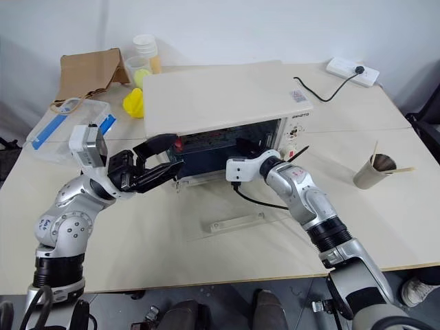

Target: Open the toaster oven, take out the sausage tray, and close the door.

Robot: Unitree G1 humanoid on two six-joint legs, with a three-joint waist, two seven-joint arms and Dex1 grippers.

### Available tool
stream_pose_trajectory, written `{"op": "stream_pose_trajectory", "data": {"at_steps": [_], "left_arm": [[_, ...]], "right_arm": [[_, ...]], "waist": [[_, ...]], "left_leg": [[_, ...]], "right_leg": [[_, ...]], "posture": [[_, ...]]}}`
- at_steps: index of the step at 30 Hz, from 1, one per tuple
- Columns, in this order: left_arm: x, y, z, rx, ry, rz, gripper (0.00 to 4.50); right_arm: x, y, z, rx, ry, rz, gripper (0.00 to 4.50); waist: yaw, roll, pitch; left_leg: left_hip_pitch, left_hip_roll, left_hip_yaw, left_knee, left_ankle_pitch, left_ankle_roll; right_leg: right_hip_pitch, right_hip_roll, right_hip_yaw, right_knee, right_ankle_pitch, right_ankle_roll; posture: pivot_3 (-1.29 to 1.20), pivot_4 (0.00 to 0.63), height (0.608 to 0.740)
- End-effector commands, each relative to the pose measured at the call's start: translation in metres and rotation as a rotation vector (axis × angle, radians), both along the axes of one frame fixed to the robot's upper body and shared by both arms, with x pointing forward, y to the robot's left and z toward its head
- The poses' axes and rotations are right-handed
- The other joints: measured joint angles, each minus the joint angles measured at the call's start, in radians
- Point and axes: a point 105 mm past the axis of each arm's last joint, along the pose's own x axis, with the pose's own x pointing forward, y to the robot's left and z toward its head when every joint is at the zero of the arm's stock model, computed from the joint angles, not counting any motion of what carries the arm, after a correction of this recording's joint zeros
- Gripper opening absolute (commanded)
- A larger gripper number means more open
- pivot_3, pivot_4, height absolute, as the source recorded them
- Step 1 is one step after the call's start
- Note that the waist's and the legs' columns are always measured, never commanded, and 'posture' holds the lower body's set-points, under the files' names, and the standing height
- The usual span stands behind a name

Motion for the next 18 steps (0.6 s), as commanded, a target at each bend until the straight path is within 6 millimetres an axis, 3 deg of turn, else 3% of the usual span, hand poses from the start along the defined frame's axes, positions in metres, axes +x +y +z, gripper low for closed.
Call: {"op": "stream_pose_trajectory", "data": {"at_steps": [1, 8, 12, 17, 18], "left_arm": [[0.011, 0.015, 0.002, -0.015, -0.011, 0.094, 3.84], [0.014, 0.006, -0.001, -0.016, 0.003, 0.061, 3.84], [0.014, 0.005, -0.002, -0.013, 0.009, 0.048, 3.84], [0.011, 0.014, -0.005, -0.001, 0.031, 0.058, 3.84], [0.011, 0.017, -0.007, 0.003, 0.035, 0.069, 3.84]], "right_arm": [[-0.011, 0.0, 0.015, 0.016, -0.034, 0.05, 0.51], [-0.035, 0.008, 0.012, 0.007, 0.003, 0.117, 0.51], [-0.035, 0.004, 0.009, 0.014, 0.011, 0.078, 0.51], [-0.028, -0.002, 0.016, 0.15, 0.058, 0.014, 0.51], [-0.027, -0.002, 0.015, 0.137, 0.058, 0.012, 0.88]], "waist": [[0.0, 0.0, 0.0], [0.001, 0.0, 0.0], [0.002, 0.0, 0.0], [0.001, 0.0, 0.0], [0.001, 0.0, 0.0]], "left_leg": [[0.0, 0.0, 0.0, 0.0, 0.0, 0.0], [0.0, 0.0, 0.0, 0.0, 0.001, 0.0], [0.0, 0.0, 0.0, 0.0, 0.001, 0.0], [0.0, 0.0, 0.0, 0.0, 0.001, 0.0], [0.0, 0.0, 0.0, 0.0, 0.001, 0.0]], "right_leg": [[0.0, 0.0, 0.0, 0.0, 0.0, 0.0], [0.0, 0.0, 0.0, 0.0, 0.0, 0.0], [0.0, 0.0, 0.0, 0.0, 0.0, 0.0], [0.0, 0.0, 0.0, 0.0, 0.0, 0.0], [0.0, 0.0, 0.0, 0.0, 0.0, 0.0]], "posture": [[0.0, 0.15, 0.74], [0.0, 0.15, 0.74], [0.0, 0.15, 0.74], [0.0, 0.15, 0.74], [0.0, 0.15, 0.74]]}}
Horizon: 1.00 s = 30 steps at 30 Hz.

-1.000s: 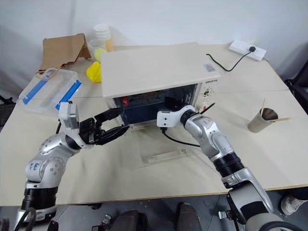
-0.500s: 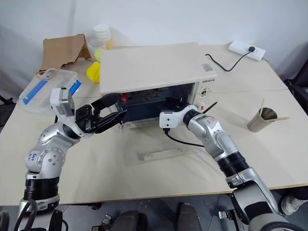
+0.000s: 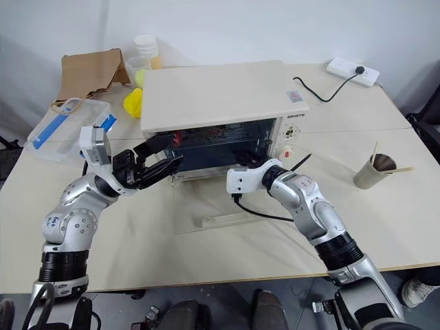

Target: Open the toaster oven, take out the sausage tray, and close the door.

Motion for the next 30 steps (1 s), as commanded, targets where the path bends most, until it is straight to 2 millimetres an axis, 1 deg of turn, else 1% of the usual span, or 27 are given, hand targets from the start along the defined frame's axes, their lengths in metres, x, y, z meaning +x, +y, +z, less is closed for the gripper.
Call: {"op": "stream_pose_trajectory", "data": {"at_steps": [1, 4, 7, 9, 12, 15, 18, 21, 30], "left_arm": [[-0.002, 0.015, 0.001, 0.004, -0.002, 0.045, 3.84], [-0.004, 0.02, -0.004, 0.019, 0.012, 0.059, 3.84], [-0.007, 0.021, -0.008, 0.034, 0.022, 0.06, 3.84], [-0.008, 0.024, -0.016, 0.041, 0.04, 0.077, 3.84], [-0.008, 0.028, -0.021, 0.042, 0.054, 0.1, 3.84], [-0.014, 0.034, -0.033, 0.075, 0.077, 0.108, 3.84], [-0.015, 0.036, -0.035, 0.075, 0.079, 0.117, 3.84], [-0.014, 0.038, -0.036, 0.073, 0.077, 0.126, 3.84], [-0.012, 0.036, -0.032, 0.062, 0.062, 0.111, 3.84]], "right_arm": [[0.0, -0.003, 0.011, 0.034, -0.02, -0.021, 1.08], [0.004, -0.002, 0.008, 0.013, -0.021, -0.036, 2.08], [0.007, 0.001, 0.008, -0.022, -0.048, -0.04, 3.13], [0.016, 0.008, 0.009, -0.026, -0.06, -0.05, 3.72], [0.024, 0.013, 0.011, -0.023, -0.08, -0.066, 3.72], [0.036, 0.018, 0.006, -0.04, -0.073, -0.099, 3.72], [0.039, 0.021, 0.004, -0.042, -0.067, -0.098, 3.72], [0.042, 0.024, 0.003, -0.039, -0.066, -0.097, 3.13], [0.039, 0.028, 0.009, -0.032, -0.094, -0.07, 0.04]], "waist": [[-0.001, 0.0, 0.0], [-0.001, 0.0, 0.0], [-0.002, 0.0, 0.0], [-0.002, 0.0, 0.0], [-0.004, 0.0, 0.0], [-0.007, 0.0, 0.0], [-0.004, 0.0, 0.0], [-0.004, 0.0, 0.0], [-0.012, -0.001, 0.0]], "left_leg": [[0.0, 0.0, 0.0, 0.0, 0.0, 0.0], [0.0, 0.0, 0.0, 0.0, 0.0, 0.0], [0.0, 0.0, 0.0, 0.0, 0.0, 0.0], [0.0, 0.0, 0.0, 0.0, 0.0, 0.0], [0.0, 0.0, 0.0, -0.001, 0.0, 0.0], [0.0, 0.0, 0.0, -0.001, 0.0, 0.0], [-0.002, 0.0, 0.0, -0.002, 0.0, 0.0], [-0.007, 0.0, -0.001, -0.001, 0.0, 0.0], [-0.009, 0.0, -0.001, 0.0, 0.0, 0.0]], "right_leg": [[0.0, 0.0, 0.0, 0.0, 0.0, 0.0], [0.0, 0.0, 0.0, 0.0, 0.0, 0.0], [0.0, 0.0, 0.0, 0.0, 0.0, 0.0], [0.0, 0.0, 0.0, 0.0, 0.0, 0.0], [-0.001, 0.0, 0.0, 0.0, 0.0, 0.0], [-0.002, 0.0, 0.0, 0.001, 0.0, 0.0], [-0.005, 0.0, 0.0, 0.003, 0.0, 0.0], [-0.008, 0.0, 0.0, 0.003, 0.0, 0.0], [-0.01, 0.0, -0.001, 0.004, 0.0, 0.0]], "posture": [[0.0, 0.15, 0.74], [0.0, 0.15, 0.74], [0.0, 0.15, 0.74], [0.0, 0.15, 0.74], [0.0, 0.15, 0.74], [0.0, 0.15, 0.74], [0.0, 0.15, 0.74], [0.0, 0.15, 0.74], [0.0, 0.15, 0.74]]}}
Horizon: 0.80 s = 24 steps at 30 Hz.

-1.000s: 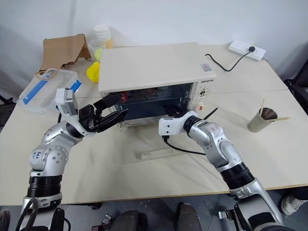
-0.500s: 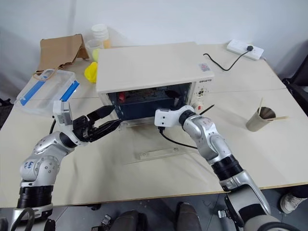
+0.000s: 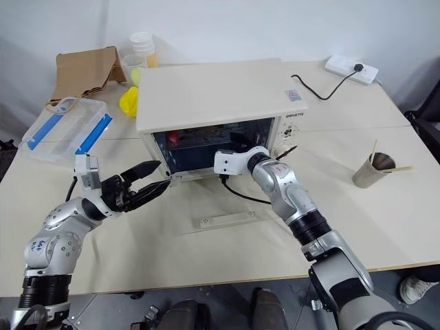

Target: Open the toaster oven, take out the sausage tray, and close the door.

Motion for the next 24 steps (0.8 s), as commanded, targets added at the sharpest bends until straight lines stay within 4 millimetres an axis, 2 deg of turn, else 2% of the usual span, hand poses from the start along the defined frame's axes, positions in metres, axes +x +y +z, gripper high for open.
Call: {"op": "stream_pose_trajectory", "data": {"at_steps": [1, 6, 15, 19, 24], "left_arm": [[0.0, 0.001, 0.015, -0.017, -0.06, -0.009, 3.84], [-0.003, -0.004, 0.033, -0.064, -0.067, -0.067, 3.84], [0.001, -0.007, 0.045, -0.072, -0.09, -0.082, 3.84], [0.005, -0.008, 0.056, -0.114, -0.103, -0.077, 3.84], [0.007, -0.008, 0.054, -0.099, -0.091, -0.072, 3.84]], "right_arm": [[-0.005, 0.006, 0.01, 0.015, -0.037, 0.042, 0.01], [-0.007, 0.005, 0.017, 0.015, -0.063, 0.048, 0.01], [-0.013, 0.011, 0.025, 0.005, -0.092, 0.091, 0.01], [-0.02, 0.015, 0.019, -0.013, -0.069, 0.122, 0.01], [-0.039, 0.015, 0.01, -0.034, -0.024, 0.155, 0.01]], "waist": [[0.0, -0.002, -0.001], [-0.001, -0.002, -0.001], [-0.006, -0.002, -0.001], [-0.008, -0.002, -0.001], [-0.012, -0.002, -0.001]], "left_leg": [[0.0, 0.0, 0.0, 0.0, 0.0, 0.0], [-0.001, 0.0, -0.001, 0.0, 0.0, 0.0], [-0.002, 0.0, -0.003, 0.0, 0.0, 0.0], [-0.003, 0.0, -0.004, 0.0, 0.0, 0.0], [-0.002, 0.0, -0.004, 0.0, 0.0, 0.0]], "right_leg": [[0.0, 0.0, 0.0, 0.0, 0.0, 0.0], [0.0, 0.0, -0.001, 0.0, 0.0, 0.0], [0.0, 0.0, -0.003, 0.0, 0.0, 0.0], [0.0, 0.0, -0.003, 0.0, 0.0, 0.0], [0.0, 0.0, -0.004, 0.0, 0.0, 0.0]], "posture": [[0.0, 0.15, 0.74], [0.0, 0.15, 0.74], [0.0, 0.15, 0.74], [0.0, 0.15, 0.74], [0.0, 0.15, 0.74]]}}
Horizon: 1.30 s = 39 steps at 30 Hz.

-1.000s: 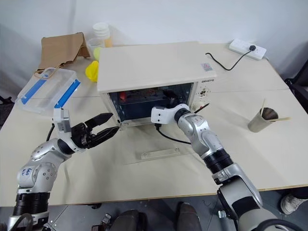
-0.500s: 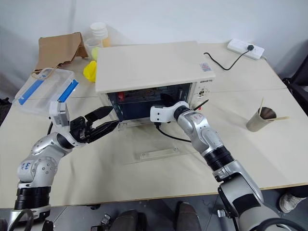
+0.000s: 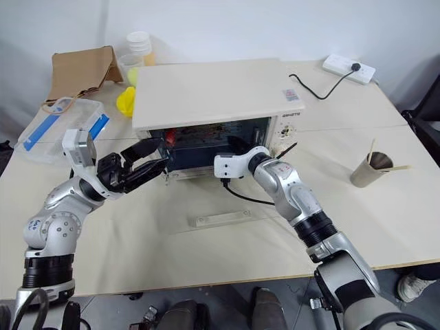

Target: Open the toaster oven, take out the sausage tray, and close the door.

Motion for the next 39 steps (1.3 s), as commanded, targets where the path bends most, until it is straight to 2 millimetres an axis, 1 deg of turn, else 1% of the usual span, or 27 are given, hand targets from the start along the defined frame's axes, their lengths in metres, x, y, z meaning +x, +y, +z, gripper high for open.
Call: {"op": "stream_pose_trajectory", "data": {"at_steps": [1, 6, 11, 14, 18, 20, 22, 27, 31, 34, 39], "left_arm": [[0.0, 0.005, 0.006, -0.004, -0.021, 0.027, 3.84], [0.0, 0.006, 0.002, 0.005, -0.008, 0.025, 3.84], [-0.001, 0.006, -0.005, 0.031, 0.019, 0.014, 3.84], [-0.002, 0.014, -0.014, 0.049, 0.055, 0.034, 3.84], [-0.005, 0.025, -0.027, 0.075, 0.089, 0.053, 3.84], [-0.006, 0.03, -0.033, 0.086, 0.108, 0.063, 3.84], [-0.006, 0.033, -0.036, 0.09, 0.129, 0.067, 3.84], [-0.005, 0.04, -0.036, 0.072, 0.167, 0.082, 3.84], [-0.008, 0.046, -0.037, 0.041, 0.244, 0.069, 3.84], [-0.012, 0.046, -0.041, 0.031, 0.318, 0.04, 3.84], [-0.017, 0.045, -0.051, 0.044, 0.473, 0.015, 3.84]], "right_arm": [[-0.023, 0.013, 0.011, 0.031, -0.01, 0.09, 0.01], [-0.038, 0.013, 0.006, 0.023, 0.023, 0.119, 0.01], [-0.056, -0.001, -0.014, -0.011, 0.09, 0.128, 0.01], [-0.069, -0.011, -0.019, -0.014, 0.097, 0.128, 0.01], [-0.079, -0.019, -0.018, -0.027, 0.052, 0.121, 0.01], [-0.087, -0.024, -0.022, -0.037, 0.046, 0.125, 0.01], [-0.093, -0.029, -0.025, -0.033, 0.051, 0.121, 0.01], [-0.104, -0.036, -0.028, -0.039, 0.06, 0.123, 0.01], [-0.114, -0.04, -0.027, -0.035, 0.054, 0.132, 0.01], [-0.12, -0.043, -0.031, -0.058, 0.062, 0.137, 0.01], [-0.122, -0.044, -0.029, -0.055, 0.048, 0.126, 0.01]], "waist": [[-0.001, 0.0, 0.0], [-0.004, 0.0, 0.0], [-0.002, 0.0, 0.0], [0.001, 0.0, 0.0], [0.007, 0.0, 0.0], [0.014, 0.0, 0.0], [0.023, 0.0, 0.0], [0.028, 0.0, 0.0], [0.027, 0.0, 0.0], [0.026, -0.001, 0.0], [0.026, -0.001, 0.0]], "left_leg": [[0.0, 0.0, 0.0, 0.0, 0.0, 0.0], [0.001, 0.0, 0.001, 0.0, 0.001, -0.001], [0.001, 0.0, 0.001, 0.0, 0.0, -0.001], [0.001, 0.0, 0.001, 0.0, 0.0, -0.001], [0.002, 0.0, 0.002, 0.0, 0.0, -0.001], [0.001, 0.0, 0.002, 0.001, 0.0, -0.001], [0.002, 0.0, 0.002, 0.001, 0.0, -0.001], [0.001, 0.0, 0.002, 0.002, 0.0, -0.001], [0.002, 0.0, 0.003, 0.002, 0.0, -0.001], [0.001, 0.0, 0.003, 0.002, 0.0, -0.001], [0.002, 0.0, 0.003, 0.002, 0.001, -0.001]], "right_leg": [[0.0, 0.0, 0.0, 0.0, 0.0, 0.0], [0.0, 0.0, 0.001, 0.0, 0.0, 0.0], [0.0, 0.0, 0.001, 0.0, 0.0, 0.0], [0.0, 0.0, 0.001, 0.0, 0.0, 0.0], [0.0, 0.0, 0.001, 0.0, 0.0, 0.0], [0.0, 0.0, 0.002, 0.0, 0.0, 0.0], [0.0, 0.0, 0.002, 0.0, 0.0, 0.0], [0.001, 0.0, 0.002, -0.001, 0.0, 0.0], [0.001, 0.0, 0.003, 0.0, 0.0, 0.0], [0.001, 0.0, 0.003, 0.0, 0.0, 0.0], [0.001, 0.0, 0.003, 0.0, 0.0, 0.0]], "posture": [[0.0, 0.15, 0.74], [0.0, 0.15, 0.74], [0.0, 0.15, 0.74], [0.0, 0.15, 0.74], [0.0, 0.15, 0.74], [0.0, 0.15, 0.74], [0.0, 0.15, 0.74], [0.0, 0.15, 0.74], [0.0, 0.15, 0.74], [0.0, 0.15, 0.74], [0.0, 0.15, 0.74]]}}
